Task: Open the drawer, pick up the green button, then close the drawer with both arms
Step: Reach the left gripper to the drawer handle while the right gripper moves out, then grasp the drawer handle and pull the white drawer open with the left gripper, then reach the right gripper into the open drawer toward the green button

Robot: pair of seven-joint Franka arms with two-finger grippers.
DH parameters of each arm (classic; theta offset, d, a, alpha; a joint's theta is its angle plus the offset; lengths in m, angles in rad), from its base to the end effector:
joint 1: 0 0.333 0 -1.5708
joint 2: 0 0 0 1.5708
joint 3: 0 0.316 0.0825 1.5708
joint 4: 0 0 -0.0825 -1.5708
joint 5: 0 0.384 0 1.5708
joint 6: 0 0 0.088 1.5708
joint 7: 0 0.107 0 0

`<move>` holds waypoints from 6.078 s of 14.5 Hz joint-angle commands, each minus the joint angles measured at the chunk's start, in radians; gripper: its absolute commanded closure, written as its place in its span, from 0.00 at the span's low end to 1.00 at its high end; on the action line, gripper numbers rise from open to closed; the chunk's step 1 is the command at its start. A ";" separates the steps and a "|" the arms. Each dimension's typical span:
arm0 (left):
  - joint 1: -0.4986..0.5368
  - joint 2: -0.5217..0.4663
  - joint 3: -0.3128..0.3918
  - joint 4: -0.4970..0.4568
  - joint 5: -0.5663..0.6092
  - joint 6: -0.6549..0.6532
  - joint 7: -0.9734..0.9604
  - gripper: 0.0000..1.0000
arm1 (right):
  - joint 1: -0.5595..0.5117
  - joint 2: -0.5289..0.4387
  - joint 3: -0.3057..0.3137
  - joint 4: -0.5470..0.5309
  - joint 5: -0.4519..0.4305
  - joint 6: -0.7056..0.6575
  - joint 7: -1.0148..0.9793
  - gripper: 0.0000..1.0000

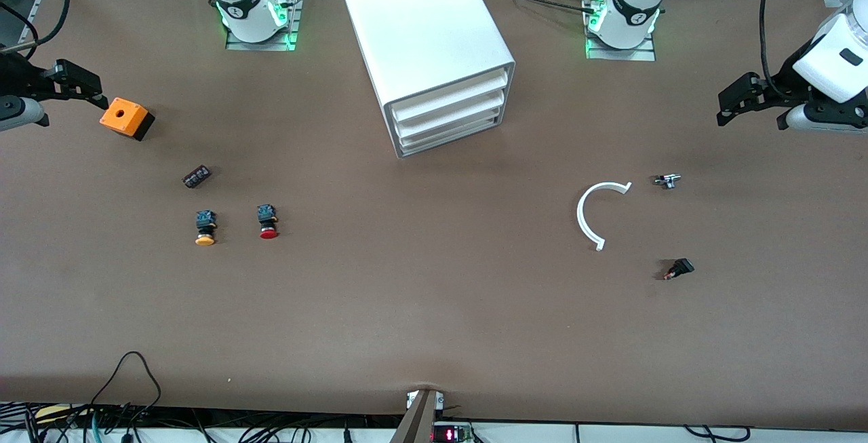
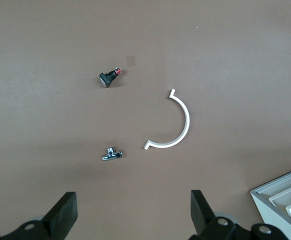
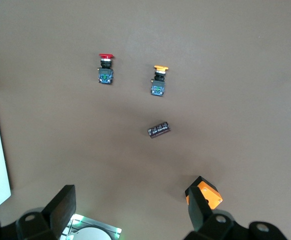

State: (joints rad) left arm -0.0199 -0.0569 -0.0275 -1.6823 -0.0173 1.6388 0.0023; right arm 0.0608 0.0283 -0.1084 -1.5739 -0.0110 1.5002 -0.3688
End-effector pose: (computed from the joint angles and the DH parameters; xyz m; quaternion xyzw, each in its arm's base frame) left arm 0.5410 -0.0278 0.6088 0.9997 -0.0243 0.0065 0.0080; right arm 0.5538 -0.0268 0.6016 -0.9859 -0.1595 0.0512 0.0036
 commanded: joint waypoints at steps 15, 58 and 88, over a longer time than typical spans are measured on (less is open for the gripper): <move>-0.009 0.071 -0.103 0.026 0.008 -0.204 -0.004 0.00 | 0.002 0.022 0.000 0.005 -0.003 -0.006 -0.009 0.00; -0.150 0.718 -0.147 -0.306 -1.253 0.082 1.039 0.01 | 0.189 0.547 0.030 0.112 0.063 0.331 -0.031 0.00; -0.221 0.789 -0.144 -0.315 -1.274 0.088 1.216 0.64 | 0.455 0.562 0.165 0.271 0.040 0.476 -0.346 0.00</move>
State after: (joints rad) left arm -0.2221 0.7333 -0.1810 -1.9909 -1.2621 1.7233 1.1868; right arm 0.5146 0.5850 0.0586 -1.3229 0.0356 1.9757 -0.6878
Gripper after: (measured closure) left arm 0.489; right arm 0.000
